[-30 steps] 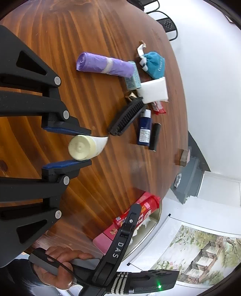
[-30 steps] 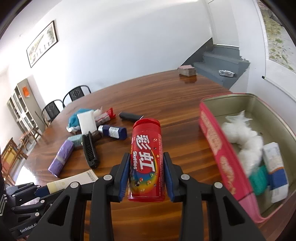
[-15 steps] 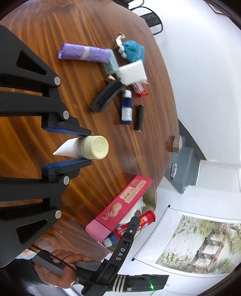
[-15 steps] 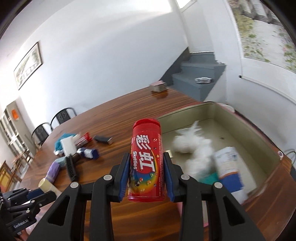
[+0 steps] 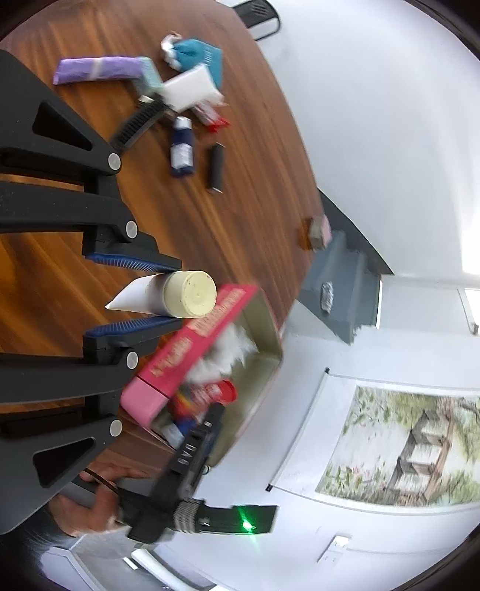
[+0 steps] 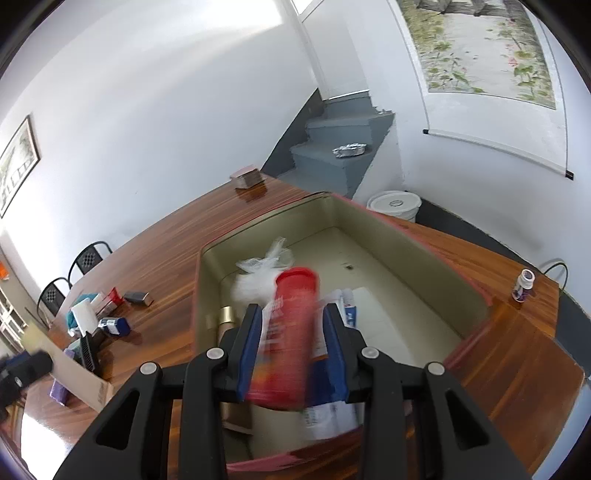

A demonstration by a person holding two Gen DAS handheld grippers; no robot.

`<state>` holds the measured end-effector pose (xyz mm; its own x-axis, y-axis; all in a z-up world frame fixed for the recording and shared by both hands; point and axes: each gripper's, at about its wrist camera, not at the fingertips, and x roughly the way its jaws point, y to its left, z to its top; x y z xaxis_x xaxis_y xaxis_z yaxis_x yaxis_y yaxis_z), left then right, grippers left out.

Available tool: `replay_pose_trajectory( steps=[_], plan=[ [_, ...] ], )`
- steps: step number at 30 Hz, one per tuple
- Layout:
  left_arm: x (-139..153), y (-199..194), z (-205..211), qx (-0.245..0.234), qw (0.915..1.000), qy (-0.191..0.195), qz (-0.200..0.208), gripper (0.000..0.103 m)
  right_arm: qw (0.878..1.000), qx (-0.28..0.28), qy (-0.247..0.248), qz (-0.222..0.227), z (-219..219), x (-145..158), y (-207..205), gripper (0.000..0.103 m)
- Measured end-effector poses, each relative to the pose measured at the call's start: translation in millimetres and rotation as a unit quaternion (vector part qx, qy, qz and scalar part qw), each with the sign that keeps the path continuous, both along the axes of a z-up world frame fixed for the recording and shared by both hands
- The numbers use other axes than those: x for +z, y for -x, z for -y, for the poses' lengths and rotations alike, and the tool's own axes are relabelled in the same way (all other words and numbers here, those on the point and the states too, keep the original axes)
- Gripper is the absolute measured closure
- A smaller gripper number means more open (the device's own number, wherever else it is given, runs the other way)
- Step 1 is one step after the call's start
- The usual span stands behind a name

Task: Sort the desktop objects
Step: 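Carry both tubes to the red tin box and open both tools inside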

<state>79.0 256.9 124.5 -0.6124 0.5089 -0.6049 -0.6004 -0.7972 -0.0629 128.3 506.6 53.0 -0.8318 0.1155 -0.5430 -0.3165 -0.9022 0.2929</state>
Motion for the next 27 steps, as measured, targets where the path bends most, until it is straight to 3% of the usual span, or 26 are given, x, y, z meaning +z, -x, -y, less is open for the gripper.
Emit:
replay_pose_trajectory(
  steps=[10,19,27],
  plan=[
    [22,10,-52,-0.049,0.9985,-0.021,-0.006,0.076,1.000,-0.009,0.003,-0.012,-17,-3,-12,0.065],
    [20,31,-93,-0.077,0.9961,-0.036,0.021,0.076,1.000,0.000,-0.007,-0.028,-19,-1,-18,0.064],
    [0,56,-123,-0.069,0.9967,-0.011,0.041,0.076,0.999,0.008,-0.010,-0.040,-19,-1,-19,0.049]
  ],
)
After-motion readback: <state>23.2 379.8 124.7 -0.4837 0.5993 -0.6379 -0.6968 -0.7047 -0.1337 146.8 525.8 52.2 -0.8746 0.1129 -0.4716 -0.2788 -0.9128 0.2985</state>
